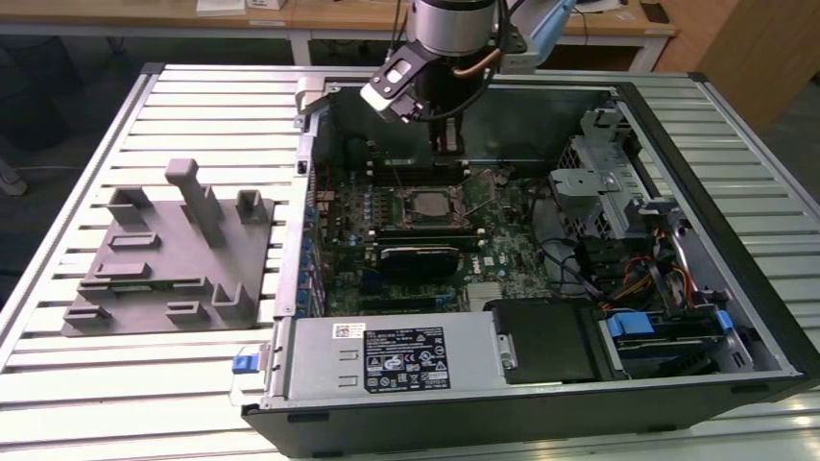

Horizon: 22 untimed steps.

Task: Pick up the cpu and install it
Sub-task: 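Close the cpu cover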

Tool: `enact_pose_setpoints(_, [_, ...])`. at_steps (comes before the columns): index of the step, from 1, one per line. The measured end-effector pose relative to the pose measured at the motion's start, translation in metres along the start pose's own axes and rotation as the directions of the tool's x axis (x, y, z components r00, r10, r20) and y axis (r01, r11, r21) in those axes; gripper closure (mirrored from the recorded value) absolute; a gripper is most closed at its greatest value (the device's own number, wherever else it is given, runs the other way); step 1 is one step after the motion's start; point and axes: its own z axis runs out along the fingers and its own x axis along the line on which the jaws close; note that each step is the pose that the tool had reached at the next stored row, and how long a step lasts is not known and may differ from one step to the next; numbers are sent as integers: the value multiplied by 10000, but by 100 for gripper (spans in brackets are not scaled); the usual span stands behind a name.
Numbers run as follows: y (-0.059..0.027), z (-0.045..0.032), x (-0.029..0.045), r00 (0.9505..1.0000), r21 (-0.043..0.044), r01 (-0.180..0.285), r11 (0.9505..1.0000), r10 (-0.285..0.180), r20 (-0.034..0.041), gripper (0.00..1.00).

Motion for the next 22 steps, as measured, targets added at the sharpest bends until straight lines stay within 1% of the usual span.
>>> enact_pose_setpoints(4, [114,4,0,10000,1,0,10000,0,-1,89])
enact_pose_setpoints(11, [388,13,-1,10000,11,0,10000,0,-1,89])
enact_pose_setpoints(22, [768,26,0,10000,24,0,10000,0,-1,89])
